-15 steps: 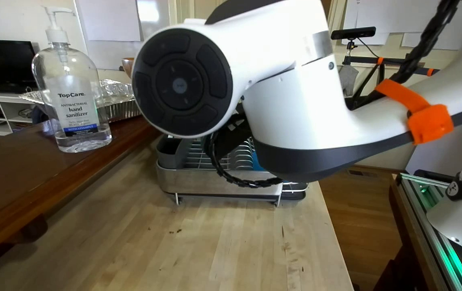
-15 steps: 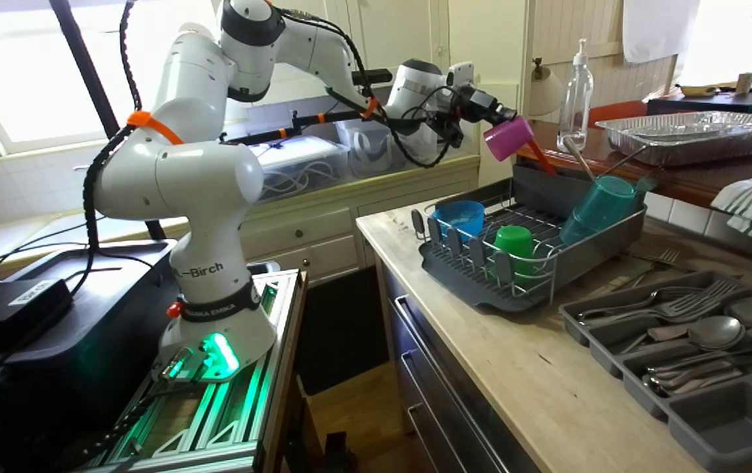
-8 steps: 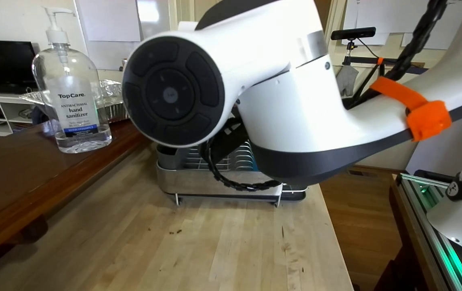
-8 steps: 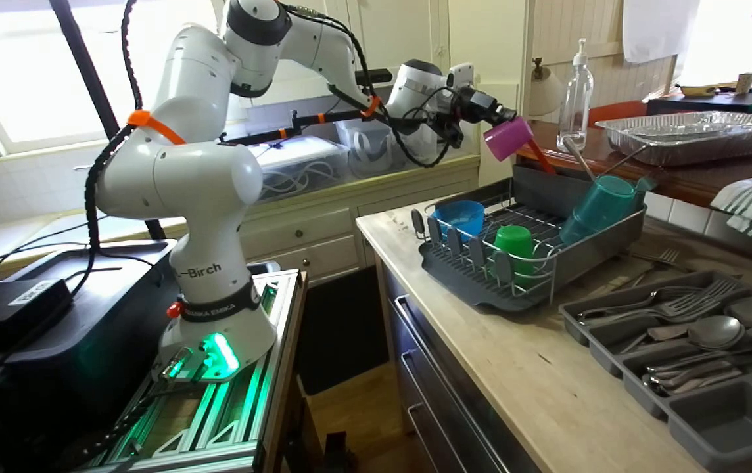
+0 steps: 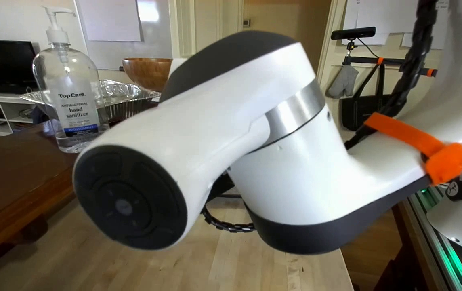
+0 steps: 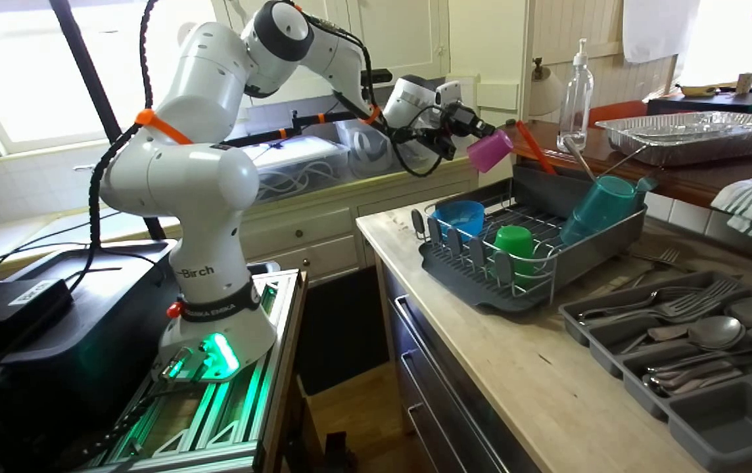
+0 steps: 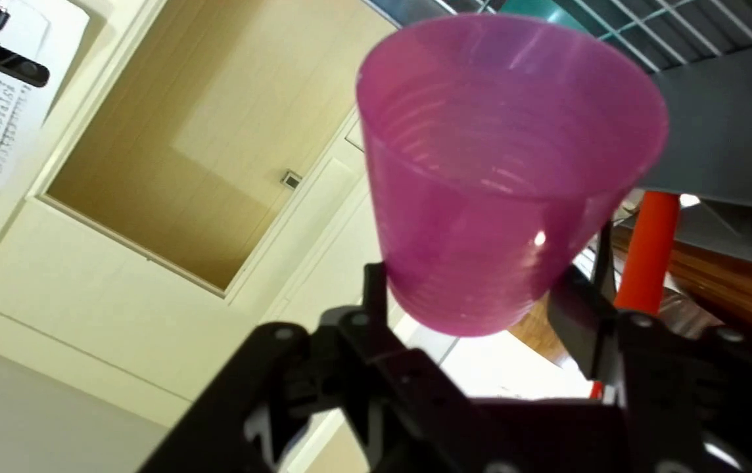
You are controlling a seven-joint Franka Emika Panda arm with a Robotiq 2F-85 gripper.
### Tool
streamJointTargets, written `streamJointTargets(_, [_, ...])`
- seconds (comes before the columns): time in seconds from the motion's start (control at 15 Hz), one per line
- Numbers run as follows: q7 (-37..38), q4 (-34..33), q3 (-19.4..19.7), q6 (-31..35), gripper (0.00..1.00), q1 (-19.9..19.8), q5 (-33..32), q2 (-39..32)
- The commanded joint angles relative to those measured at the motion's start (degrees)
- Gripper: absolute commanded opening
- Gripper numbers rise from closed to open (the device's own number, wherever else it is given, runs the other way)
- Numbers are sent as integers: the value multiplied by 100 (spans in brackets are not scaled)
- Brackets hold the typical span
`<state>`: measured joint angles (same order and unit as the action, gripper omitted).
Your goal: Put the pink cup in an upside down position
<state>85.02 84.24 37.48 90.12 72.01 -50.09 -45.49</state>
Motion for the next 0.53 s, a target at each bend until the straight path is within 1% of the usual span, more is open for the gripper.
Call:
streamJointTargets(0.0, [674, -99, -977, -184, 38, -676, -981, 162])
streamJointTargets(0.2, [1132, -67, -1743, -268, 38, -1225, -1638, 259])
streamJointTargets(0.33, [1385, -46, -2228, -340, 38, -1602, -1839, 308])
streamJointTargets(0.47, [1541, -34, -2661, -506, 38, -1909, -1899, 334])
